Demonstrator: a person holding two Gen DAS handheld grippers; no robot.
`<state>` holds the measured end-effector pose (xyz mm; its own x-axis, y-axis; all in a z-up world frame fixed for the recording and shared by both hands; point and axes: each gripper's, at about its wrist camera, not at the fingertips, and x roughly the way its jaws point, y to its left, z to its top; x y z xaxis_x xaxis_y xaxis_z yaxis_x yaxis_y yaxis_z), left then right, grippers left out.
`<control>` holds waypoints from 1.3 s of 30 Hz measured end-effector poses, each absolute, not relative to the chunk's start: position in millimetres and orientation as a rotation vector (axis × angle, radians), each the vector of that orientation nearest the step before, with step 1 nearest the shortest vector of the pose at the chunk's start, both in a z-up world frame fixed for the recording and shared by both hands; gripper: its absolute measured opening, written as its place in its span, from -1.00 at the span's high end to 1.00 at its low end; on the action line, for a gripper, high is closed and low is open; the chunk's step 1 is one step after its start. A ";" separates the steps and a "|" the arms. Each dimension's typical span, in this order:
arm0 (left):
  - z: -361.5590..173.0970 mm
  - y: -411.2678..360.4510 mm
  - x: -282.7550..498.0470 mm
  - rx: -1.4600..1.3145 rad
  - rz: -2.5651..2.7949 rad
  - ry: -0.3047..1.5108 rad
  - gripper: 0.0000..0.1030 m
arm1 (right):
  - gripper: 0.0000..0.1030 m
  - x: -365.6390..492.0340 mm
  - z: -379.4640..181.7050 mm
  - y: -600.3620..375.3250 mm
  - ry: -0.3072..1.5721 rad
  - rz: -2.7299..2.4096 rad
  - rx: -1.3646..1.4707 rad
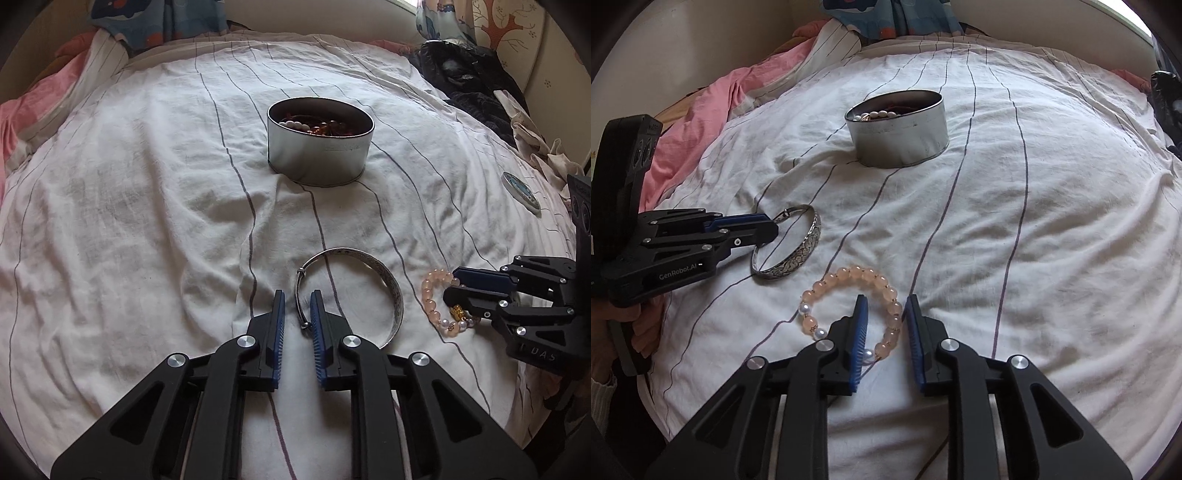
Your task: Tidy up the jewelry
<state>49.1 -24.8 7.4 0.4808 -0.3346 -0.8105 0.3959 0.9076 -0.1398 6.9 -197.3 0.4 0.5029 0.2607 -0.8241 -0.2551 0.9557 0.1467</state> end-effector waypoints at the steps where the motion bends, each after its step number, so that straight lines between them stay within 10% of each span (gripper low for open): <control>1: 6.4 -26.6 49.1 0.076 -0.441 0.970 0.72 | 0.57 7.3 -1.2 -195.4 0.998 0.307 -0.009; 11: 15.2 -20.7 53.6 0.033 -0.404 0.915 0.88 | 0.82 10.1 13.9 -207.7 0.879 0.199 0.023; 14: 11.8 -19.1 58.1 0.018 -0.409 0.940 0.86 | 0.15 12.7 10.9 -213.1 0.900 0.197 0.048; 18: 6.9 -26.0 58.6 0.042 -0.433 0.959 0.63 | 0.15 17.4 3.1 -205.6 0.946 0.214 0.015; 23: 7.2 -40.9 50.3 0.146 -0.437 0.932 0.65 | 0.84 17.3 -0.1 -200.8 0.964 0.230 -0.009; 30: 12.8 -33.4 50.1 0.113 -0.411 0.897 0.92 | 0.81 17.2 6.5 -207.5 0.920 0.196 0.013; 34: 6.4 -35.4 54.0 0.119 -0.422 0.938 0.87 | 0.44 20.2 -2.1 -201.8 0.964 0.206 -0.014; 39: 4.8 -36.8 52.4 0.127 -0.429 0.937 0.87 | 0.84 18.9 -1.4 -202.5 0.961 0.226 -0.003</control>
